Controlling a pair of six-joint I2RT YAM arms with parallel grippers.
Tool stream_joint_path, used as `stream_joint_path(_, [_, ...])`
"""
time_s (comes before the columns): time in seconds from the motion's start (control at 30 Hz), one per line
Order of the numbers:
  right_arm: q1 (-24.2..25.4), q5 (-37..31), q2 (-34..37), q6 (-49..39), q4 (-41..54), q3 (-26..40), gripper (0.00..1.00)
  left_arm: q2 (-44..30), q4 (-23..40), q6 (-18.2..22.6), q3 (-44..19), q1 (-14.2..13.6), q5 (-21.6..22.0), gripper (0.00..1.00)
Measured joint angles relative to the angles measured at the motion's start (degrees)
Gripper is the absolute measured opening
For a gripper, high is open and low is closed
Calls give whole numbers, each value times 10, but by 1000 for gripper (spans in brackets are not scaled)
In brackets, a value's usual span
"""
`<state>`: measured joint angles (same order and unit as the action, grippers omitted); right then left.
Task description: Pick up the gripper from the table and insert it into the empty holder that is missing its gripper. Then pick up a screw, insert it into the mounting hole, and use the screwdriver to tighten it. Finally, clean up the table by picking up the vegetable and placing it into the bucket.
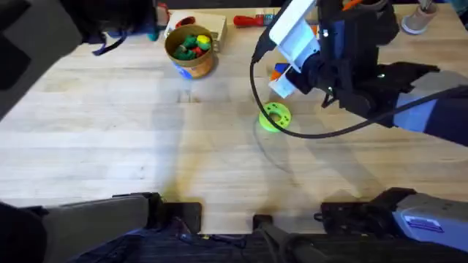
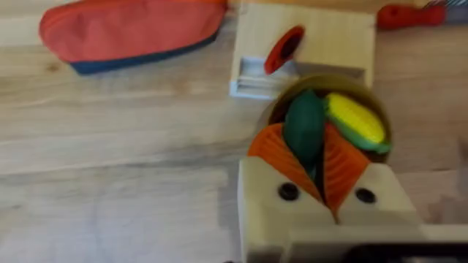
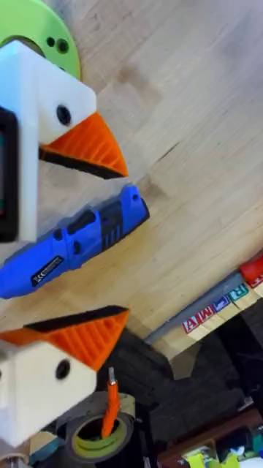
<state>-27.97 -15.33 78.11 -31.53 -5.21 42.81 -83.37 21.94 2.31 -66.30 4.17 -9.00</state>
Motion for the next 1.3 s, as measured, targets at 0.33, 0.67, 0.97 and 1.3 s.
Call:
stream_joint_path(0.33, [0, 0, 0, 0, 14, 0, 992, -102, -42, -118, 0, -61, -2, 22])
stream_joint_path(0.67, [0, 0, 0, 18, 13, 0, 991, -121, -46, -169, -2, -61, 2, 942])
stream_joint_path(0.97, [0, 0, -61, 134, 255, 94, 991, 17, 101, -41, -2, -64, -29, 988])
stream_joint_path(1.3, [5, 0, -169, 247, 584, 257, 992, 297, 398, 184, -2, -104, -64, 988])
